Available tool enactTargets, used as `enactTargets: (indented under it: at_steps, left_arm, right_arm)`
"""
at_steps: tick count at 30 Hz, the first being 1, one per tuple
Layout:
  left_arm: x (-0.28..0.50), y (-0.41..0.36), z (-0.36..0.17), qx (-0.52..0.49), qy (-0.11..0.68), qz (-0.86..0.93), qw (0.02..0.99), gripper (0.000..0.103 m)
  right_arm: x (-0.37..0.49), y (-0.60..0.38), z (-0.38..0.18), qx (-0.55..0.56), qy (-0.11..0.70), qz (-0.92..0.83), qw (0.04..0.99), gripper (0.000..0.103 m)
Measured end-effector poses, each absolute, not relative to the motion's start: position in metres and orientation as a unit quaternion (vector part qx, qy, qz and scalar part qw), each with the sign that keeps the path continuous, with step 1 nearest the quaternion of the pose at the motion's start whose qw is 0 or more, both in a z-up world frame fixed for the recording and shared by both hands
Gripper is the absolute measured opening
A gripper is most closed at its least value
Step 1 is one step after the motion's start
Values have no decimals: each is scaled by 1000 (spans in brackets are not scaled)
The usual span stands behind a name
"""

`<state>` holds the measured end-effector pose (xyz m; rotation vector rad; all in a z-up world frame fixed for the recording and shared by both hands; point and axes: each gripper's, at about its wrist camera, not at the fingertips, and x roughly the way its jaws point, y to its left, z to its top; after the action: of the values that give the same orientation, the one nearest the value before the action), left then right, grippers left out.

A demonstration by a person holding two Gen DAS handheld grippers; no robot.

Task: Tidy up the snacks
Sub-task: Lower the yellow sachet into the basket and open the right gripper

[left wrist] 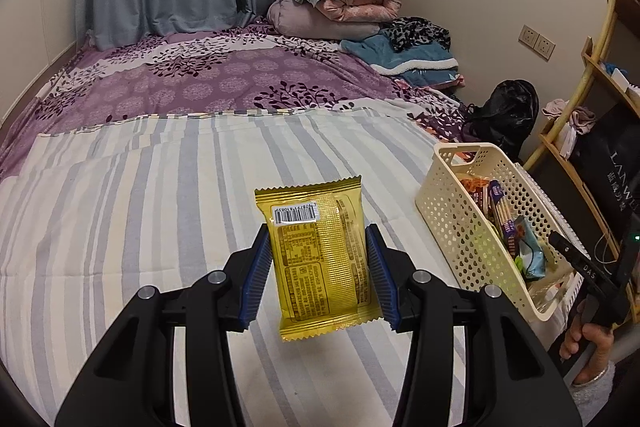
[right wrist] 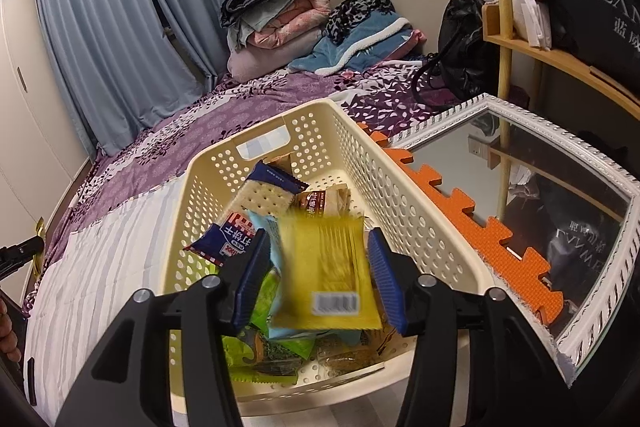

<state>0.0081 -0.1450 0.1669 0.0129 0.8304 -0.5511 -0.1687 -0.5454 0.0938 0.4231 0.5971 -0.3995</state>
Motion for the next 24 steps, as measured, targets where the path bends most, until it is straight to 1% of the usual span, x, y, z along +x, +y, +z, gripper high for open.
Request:
enactTargets:
  at_steps: [1, 11, 12, 14, 18, 24]
  left_arm:
    - [7, -148, 167, 9, 398, -266, 878, 48]
    - [-9, -193, 168, 31, 398, -306, 864, 48]
    - [-11, -199, 168, 34, 398, -311, 862, 48]
    - [-15, -213, 168, 40, 398, -325, 857, 48]
    - [-29, -246, 168, 56, 399, -357, 843, 48]
    - [-48, -296, 166, 65, 407, -411, 813, 48]
  right_arm:
    - [-169, -546, 94, 207, 288, -195, 915, 70]
    - [-183, -540, 103, 190, 257, -209, 924, 71]
    - [-185, -538, 104, 185, 253, -213, 925, 71]
    - [-188, -537, 108, 179, 243, -219, 928, 78]
    - [-192, -535, 112, 170, 229, -225, 932, 78]
    - [-200, -542, 113, 184, 222, -225, 931, 79]
